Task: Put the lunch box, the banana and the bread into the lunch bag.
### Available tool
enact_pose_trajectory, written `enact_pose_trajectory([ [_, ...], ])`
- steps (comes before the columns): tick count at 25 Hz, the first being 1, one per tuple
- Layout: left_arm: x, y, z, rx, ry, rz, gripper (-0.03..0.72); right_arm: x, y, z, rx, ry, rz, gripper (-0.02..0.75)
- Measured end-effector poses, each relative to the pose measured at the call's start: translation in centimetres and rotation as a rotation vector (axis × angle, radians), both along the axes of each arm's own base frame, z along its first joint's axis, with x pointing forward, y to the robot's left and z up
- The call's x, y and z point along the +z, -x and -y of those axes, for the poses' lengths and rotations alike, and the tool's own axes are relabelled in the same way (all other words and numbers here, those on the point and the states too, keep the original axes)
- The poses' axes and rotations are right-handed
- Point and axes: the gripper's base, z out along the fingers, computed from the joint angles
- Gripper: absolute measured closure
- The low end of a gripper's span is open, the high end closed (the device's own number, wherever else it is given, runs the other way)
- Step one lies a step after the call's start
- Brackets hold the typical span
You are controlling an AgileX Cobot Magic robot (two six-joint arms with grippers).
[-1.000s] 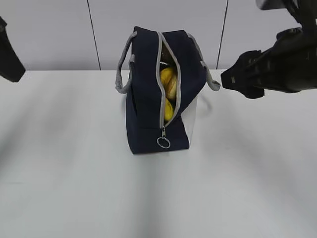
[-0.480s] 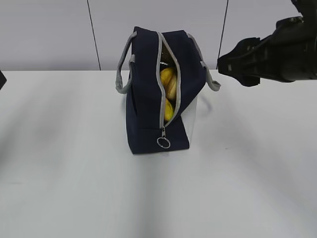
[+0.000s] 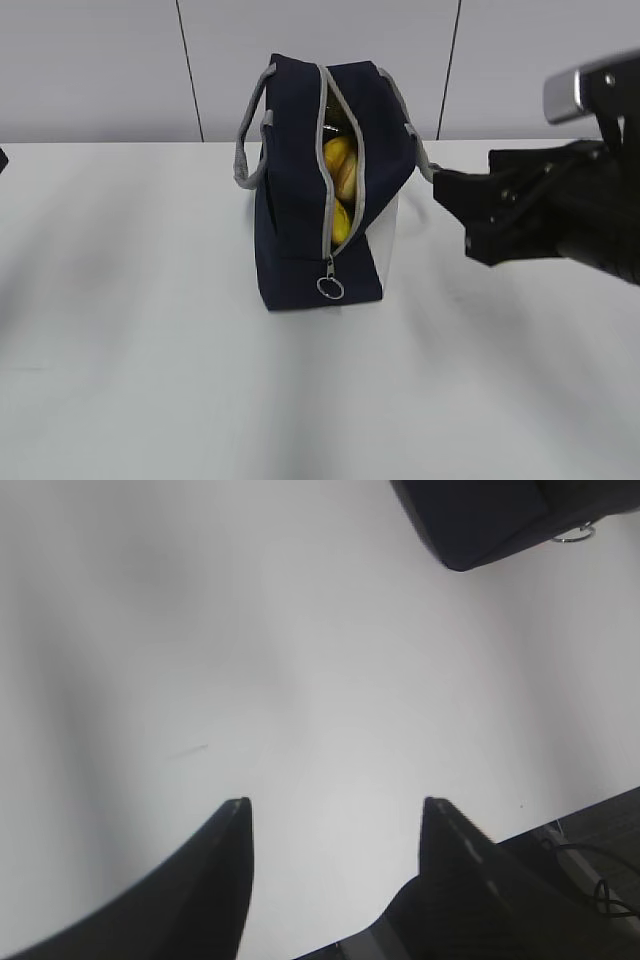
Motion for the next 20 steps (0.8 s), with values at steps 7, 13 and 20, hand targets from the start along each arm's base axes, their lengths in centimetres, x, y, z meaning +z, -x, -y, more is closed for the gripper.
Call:
enact_pose_trajectory([
  [7, 0.0, 0.0, 0.0, 0.000, -0.002, 0.000, 0.294, -3.8, 2.8, 0.9, 0.025, -0.041, 0.014, 0.265],
  [13, 0.0, 0.0, 0.0, 0.005, 0.000, -0.001, 0.300, -5.4, 2.6, 0.2, 0.093, -0.013, 0.001, 0.266],
  [20, 0.0, 0.0, 0.0, 0.023, 0.007, -0.006, 0.302, -8.3, 1.3, -1.2, 0.162, -0.105, -0.013, 0.266],
])
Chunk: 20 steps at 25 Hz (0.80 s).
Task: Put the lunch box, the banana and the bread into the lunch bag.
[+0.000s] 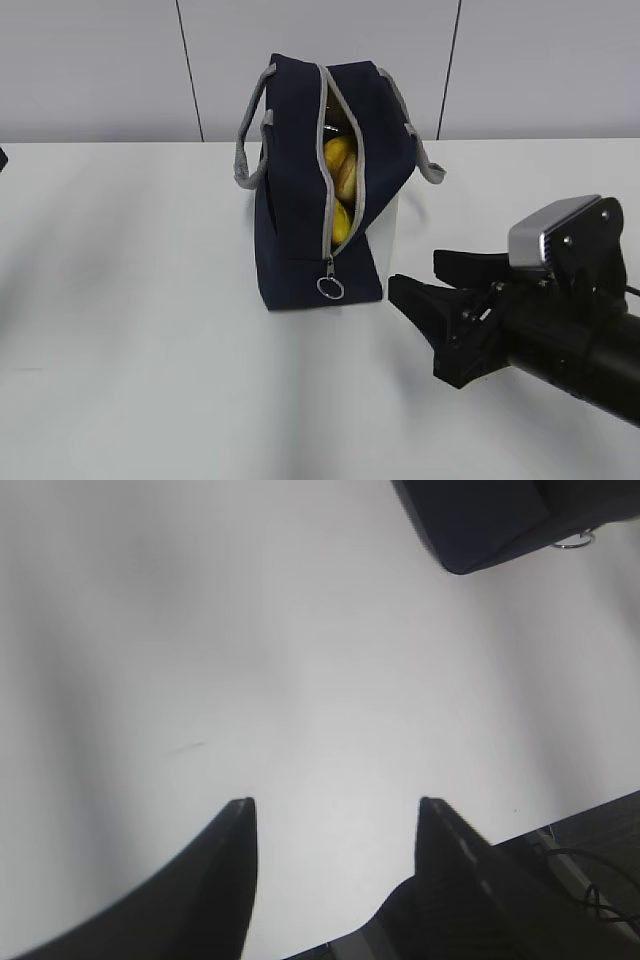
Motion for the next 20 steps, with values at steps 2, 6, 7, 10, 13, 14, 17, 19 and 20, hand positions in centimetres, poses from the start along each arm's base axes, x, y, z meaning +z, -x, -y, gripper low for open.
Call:
enact_pose_trajectory([
  [2, 0.0, 0.0, 0.0, 0.000, 0.002, -0.001, 0.302, -0.9, -0.3, -0.2, 0.003, -0.019, -0.009, 0.266],
  [6, 0.0, 0.0, 0.0, 0.002, 0.003, -0.001, 0.303, -2.6, -0.8, -0.9, 0.041, -0.040, -0.016, 0.266],
  [7, 0.0, 0.0, 0.0, 0.002, 0.003, -0.001, 0.303, -3.1, -1.0, -1.0, 0.052, -0.039, -0.024, 0.266],
  [10, 0.0, 0.0, 0.0, 0.002, 0.003, -0.001, 0.303, -3.9, -2.0, -1.6, 0.066, -0.039, -0.030, 0.266],
  [13, 0.0, 0.0, 0.0, 0.002, 0.003, -0.001, 0.303, -4.3, -3.3, -2.3, 0.075, -0.046, -0.019, 0.266],
  [14, 0.0, 0.0, 0.0, 0.002, 0.003, -0.001, 0.303, -4.4, -3.6, -2.5, 0.083, -0.045, -0.016, 0.266],
  [17, 0.0, 0.0, 0.0, 0.002, 0.003, -0.001, 0.305, -5.1, -4.5, -3.0, 0.102, -0.033, -0.025, 0.266],
  [19, 0.0, 0.0, 0.0, 0.002, 0.003, -0.001, 0.305, -5.7, -5.0, -3.2, 0.104, -0.015, -0.044, 0.266],
  [20, 0.0, 0.0, 0.0, 0.002, 0.003, -0.001, 0.305, -5.9, -5.2, -3.3, 0.104, -0.007, -0.054, 0.266],
])
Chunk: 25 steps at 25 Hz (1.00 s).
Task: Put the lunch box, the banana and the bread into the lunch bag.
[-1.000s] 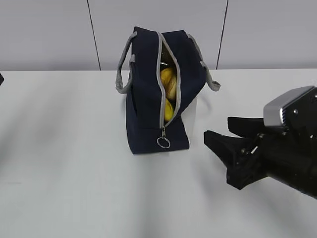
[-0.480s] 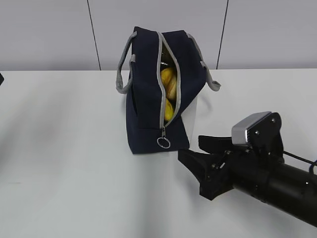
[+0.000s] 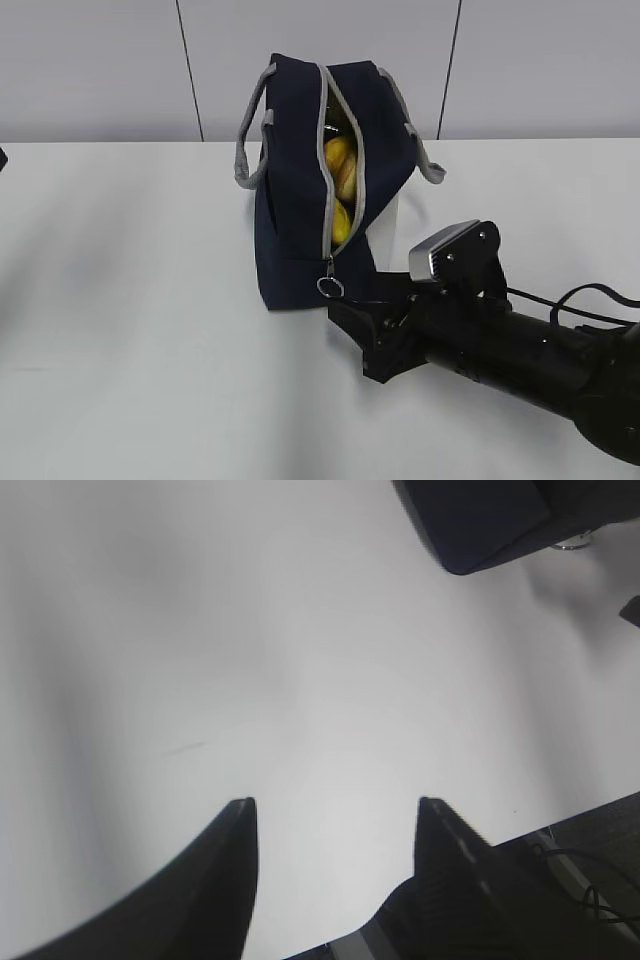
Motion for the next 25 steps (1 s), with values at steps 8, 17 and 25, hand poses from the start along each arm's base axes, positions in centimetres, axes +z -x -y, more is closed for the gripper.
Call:
enact_pose_trajectory([
  [8, 0.0, 0.0, 0.0, 0.000, 0.000, 0.000, 0.305, -1.1, -1.7, -0.6, -0.005, 0.042, -0.033, 0.282],
  [17, 0.0, 0.0, 0.0, 0.000, 0.000, 0.000, 0.312, -2.6, -2.0, -0.7, -0.006, 0.064, -0.075, 0.311],
  [25, 0.0, 0.0, 0.0, 0.000, 0.000, 0.000, 0.316, -2.9, -2.6, -1.1, -0.004, 0.041, -0.058, 0.317],
])
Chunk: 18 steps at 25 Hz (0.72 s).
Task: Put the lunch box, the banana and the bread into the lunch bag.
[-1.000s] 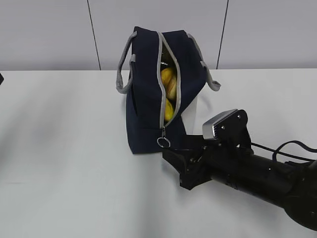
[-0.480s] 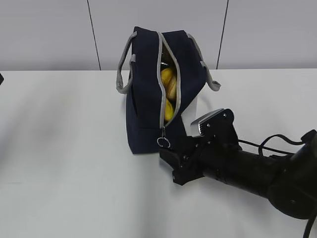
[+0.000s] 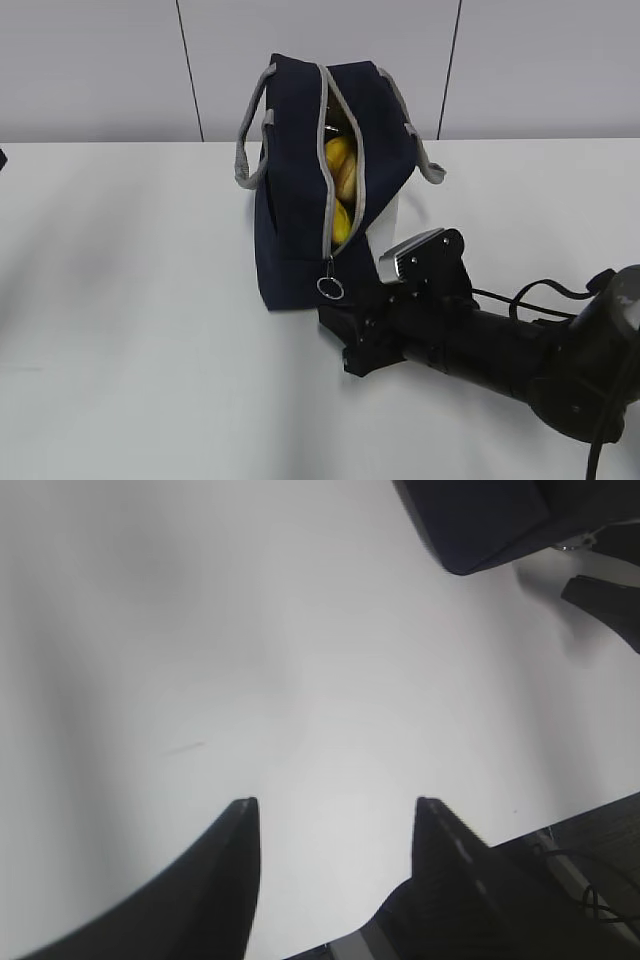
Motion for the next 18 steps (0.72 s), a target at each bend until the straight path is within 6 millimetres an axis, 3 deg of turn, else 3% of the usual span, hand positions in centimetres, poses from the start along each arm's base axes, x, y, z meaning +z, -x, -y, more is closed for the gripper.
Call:
enact_pose_trajectory([
  [6, 0.00, 0.00, 0.00, 0.000, 0.000, 0.000, 0.316, 0.28, -0.49, -0.22, 0.000, -0.012, 0.018, 0.344],
  [18, 0.00, 0.00, 0.00, 0.000, 0.000, 0.000, 0.316, -0.27, -0.62, -0.33, 0.001, -0.014, -0.005, 0.519],
])
